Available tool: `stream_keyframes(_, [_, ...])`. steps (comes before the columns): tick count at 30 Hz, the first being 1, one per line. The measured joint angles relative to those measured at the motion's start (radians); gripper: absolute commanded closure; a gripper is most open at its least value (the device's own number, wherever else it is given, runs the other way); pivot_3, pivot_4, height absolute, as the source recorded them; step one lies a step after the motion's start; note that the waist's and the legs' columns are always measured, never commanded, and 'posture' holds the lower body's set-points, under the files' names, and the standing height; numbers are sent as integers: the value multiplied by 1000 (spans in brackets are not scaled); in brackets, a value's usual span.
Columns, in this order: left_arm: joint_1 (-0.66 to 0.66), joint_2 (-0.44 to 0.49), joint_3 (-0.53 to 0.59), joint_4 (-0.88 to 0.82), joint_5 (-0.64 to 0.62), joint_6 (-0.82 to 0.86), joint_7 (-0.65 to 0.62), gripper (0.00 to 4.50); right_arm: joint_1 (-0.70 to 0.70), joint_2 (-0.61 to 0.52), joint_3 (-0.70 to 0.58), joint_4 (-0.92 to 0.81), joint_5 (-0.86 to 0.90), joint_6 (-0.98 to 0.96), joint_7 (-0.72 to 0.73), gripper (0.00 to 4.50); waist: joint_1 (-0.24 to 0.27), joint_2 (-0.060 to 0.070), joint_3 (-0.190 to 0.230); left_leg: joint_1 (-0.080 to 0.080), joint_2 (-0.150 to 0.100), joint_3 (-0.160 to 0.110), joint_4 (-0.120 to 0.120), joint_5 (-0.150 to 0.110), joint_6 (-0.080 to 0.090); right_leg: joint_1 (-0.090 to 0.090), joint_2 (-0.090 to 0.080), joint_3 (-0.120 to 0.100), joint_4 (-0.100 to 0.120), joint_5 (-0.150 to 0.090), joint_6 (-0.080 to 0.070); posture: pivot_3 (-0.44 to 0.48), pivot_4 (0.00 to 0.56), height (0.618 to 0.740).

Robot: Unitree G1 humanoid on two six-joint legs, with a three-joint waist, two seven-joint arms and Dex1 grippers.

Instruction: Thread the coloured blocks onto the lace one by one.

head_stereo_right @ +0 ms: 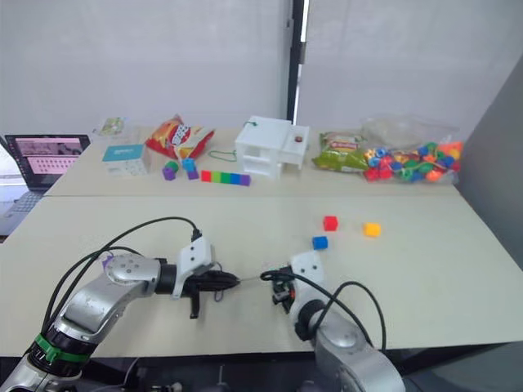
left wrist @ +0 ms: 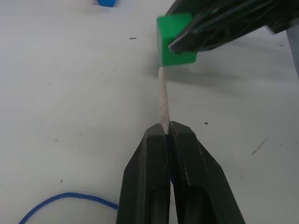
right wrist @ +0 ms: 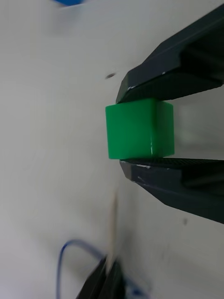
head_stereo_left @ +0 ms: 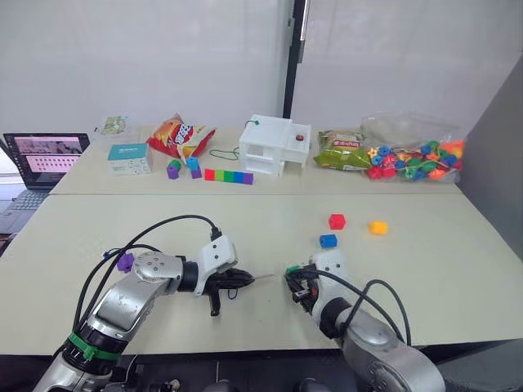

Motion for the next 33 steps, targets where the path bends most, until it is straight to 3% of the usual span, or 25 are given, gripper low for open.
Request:
stream_keyframes(5, [0,10,1,-8,-1,16,1,4500,-19,50,31,92,-35,-94,-18,3362,-17,-1,0,1,2,0,-2,1,-1,1,3,0,0,0,-1,0,150,740])
stream_keyframes(7, [0,17,4,-16,-2,19,1,4500,-14,56,32,107,-42,-127,-18,2313,-17,-1,0,2,2,0,-2,1,-1,1,2,0,0,0,-1,0,150,740])
stream_keyframes(14, [14,28,15,-27,-18,39,5,4500,-19,-30,-31,45,2,-121,73,24,-12,0,0,0,1,-1,-1,0,0,0,1,0,0,0,0,0,150,740])
stream_keyframes(18, [30,26,16,-34,-19,39,20,4500,-122,-138,-104,-13,103,-36,200,24,-12,0,0,0,1,-1,-1,0,0,1,1,0,0,0,0,0,150,740])
stream_keyframes(22, [48,19,23,-55,-24,44,48,4500,-310,-399,-111,51,273,9,536,24,-12,0,1,1,1,-1,-1,0,0,1,1,-1,-1,0,0,0,150,740])
stream_keyframes(28, [86,15,46,-117,-62,86,67,4500,-579,-590,115,531,153,-311,1017,24,-12,-1,1,0,0,-1,-1,0,0,1,1,-1,-2,0,0,0,150,740])
stream_keyframes(33, [143,1,46,-214,-89,130,107,4500,-735,-597,261,835,-33,-636,1259,24,-12,-1,1,-1,1,-1,-1,0,0,1,1,-1,-2,0,0,0,150,740])
